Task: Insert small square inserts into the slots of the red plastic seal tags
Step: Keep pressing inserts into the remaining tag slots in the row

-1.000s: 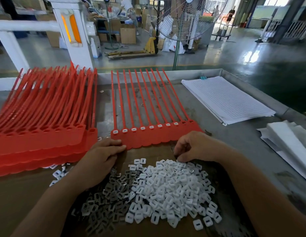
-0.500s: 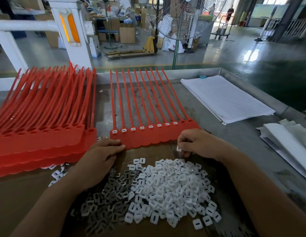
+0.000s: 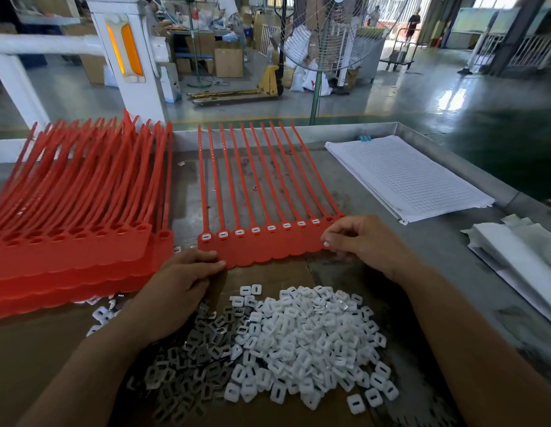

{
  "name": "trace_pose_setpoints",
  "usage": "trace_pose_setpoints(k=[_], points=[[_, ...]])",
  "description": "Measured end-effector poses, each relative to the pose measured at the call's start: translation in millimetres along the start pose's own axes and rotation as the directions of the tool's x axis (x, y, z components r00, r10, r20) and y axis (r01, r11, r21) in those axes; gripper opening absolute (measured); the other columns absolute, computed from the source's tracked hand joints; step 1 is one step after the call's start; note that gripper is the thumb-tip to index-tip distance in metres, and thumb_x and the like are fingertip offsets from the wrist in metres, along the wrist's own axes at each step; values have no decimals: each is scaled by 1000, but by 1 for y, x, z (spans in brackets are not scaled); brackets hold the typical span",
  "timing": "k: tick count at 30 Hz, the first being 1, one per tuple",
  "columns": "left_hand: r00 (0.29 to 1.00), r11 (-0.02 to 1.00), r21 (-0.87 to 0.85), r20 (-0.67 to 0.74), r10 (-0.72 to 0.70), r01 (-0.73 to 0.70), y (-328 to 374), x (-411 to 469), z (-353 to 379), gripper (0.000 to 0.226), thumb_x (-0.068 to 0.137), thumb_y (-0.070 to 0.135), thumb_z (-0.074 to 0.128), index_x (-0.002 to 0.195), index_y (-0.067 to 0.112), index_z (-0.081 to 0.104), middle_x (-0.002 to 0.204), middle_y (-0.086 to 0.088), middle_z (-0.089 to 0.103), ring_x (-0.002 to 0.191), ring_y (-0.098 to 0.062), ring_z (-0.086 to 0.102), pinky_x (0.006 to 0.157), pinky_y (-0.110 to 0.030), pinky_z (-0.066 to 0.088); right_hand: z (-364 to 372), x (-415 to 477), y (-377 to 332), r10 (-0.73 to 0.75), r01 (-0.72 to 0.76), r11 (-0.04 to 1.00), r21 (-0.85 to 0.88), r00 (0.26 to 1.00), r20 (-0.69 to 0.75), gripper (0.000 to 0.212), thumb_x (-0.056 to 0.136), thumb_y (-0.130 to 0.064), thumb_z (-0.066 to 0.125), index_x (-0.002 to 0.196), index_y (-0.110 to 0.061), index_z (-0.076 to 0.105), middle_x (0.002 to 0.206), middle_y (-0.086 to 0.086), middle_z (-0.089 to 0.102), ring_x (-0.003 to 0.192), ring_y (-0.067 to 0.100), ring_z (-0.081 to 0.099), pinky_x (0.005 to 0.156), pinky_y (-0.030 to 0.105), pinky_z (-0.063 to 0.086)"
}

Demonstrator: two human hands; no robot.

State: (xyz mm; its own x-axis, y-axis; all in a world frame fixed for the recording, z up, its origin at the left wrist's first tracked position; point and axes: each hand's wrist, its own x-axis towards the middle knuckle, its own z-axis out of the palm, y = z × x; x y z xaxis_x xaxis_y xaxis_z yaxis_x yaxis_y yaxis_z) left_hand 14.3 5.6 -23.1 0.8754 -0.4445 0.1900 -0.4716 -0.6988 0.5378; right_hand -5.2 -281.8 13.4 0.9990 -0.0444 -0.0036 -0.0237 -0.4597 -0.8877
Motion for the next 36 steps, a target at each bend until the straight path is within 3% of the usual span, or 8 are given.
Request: trace_pose_setpoints(k=[3,8,11,20,24,28,33,36], points=[[1000,1000,2,2,3,-3,-1,-1,0,39,92,7,45,125,25,53,133,15,40,117,5,26,99,-10,14,-5,9,2,10,-13,1000,-26,990,-139,12,81,2,64,80,-10,64,68,2,60,56,4,54,51,12,45],[1000,1000,-8,3,13,-13,-2,-1,-1,39,92,7,45,125,26,53,132,15,40,116,6,25,95,-3,12,-14,29,5,20,-48,993,-105,967,-255,7,81,-1,65,88,-1,66,66,2,60,54,9,53,53,16,47],[1000,1000,-17,6,8,-8,0,-2,-2,38,92,7,45,125,26,54,132,15,40,116,7,25,92,1,11,-15,43,8,-35,-42,964,-262,958,-284,5,82,-9,65,85,-11,68,68,-5,58,59,4,50,53,6,37],[1000,1000,-8,6,0,0,1,-1,-2,38,92,7,46,125,25,54,133,14,41,123,1,28,102,-11,14,-9,63,20,-23,-48,949,-313,976,-217,10,83,-5,63,90,-2,70,81,5,60,73,11,52,54,8,34],[1000,1000,-13,8,-5,5,1,-3,-1,38,92,7,46,125,25,53,133,15,40,124,1,28,103,-13,15,-7,63,20,-39,-32,933,-357,981,-191,9,83,-4,63,88,-1,70,77,2,57,62,2,46,50,2,33],[1000,1000,-14,11,0,0,1,-2,-1,38,92,7,45,126,25,53,132,15,40,120,4,26,101,-10,14,-5,66,21,-59,-18,924,-381,980,-188,8,81,-2,63,86,-1,69,81,2,58,76,11,50,65,18,35],[1000,1000,-14,12,-2,2,-1,-2,0,39,92,7,44,126,26,53,132,16,39,119,6,25,101,-12,14,-6,67,23,7,-61,964,-259,978,-206,13,78,2,66,90,-2,70,70,-2,57,65,4,50,58,9,37],[1000,1000,-10,10,3,-3,-2,-2,0,39,92,7,45,125,26,53,133,15,40,120,4,26,103,-14,15,-7,69,22,53,-102,971,-217,974,-219,18,77,2,68,92,-7,71,78,3,61,75,12,55,64,16,41]])
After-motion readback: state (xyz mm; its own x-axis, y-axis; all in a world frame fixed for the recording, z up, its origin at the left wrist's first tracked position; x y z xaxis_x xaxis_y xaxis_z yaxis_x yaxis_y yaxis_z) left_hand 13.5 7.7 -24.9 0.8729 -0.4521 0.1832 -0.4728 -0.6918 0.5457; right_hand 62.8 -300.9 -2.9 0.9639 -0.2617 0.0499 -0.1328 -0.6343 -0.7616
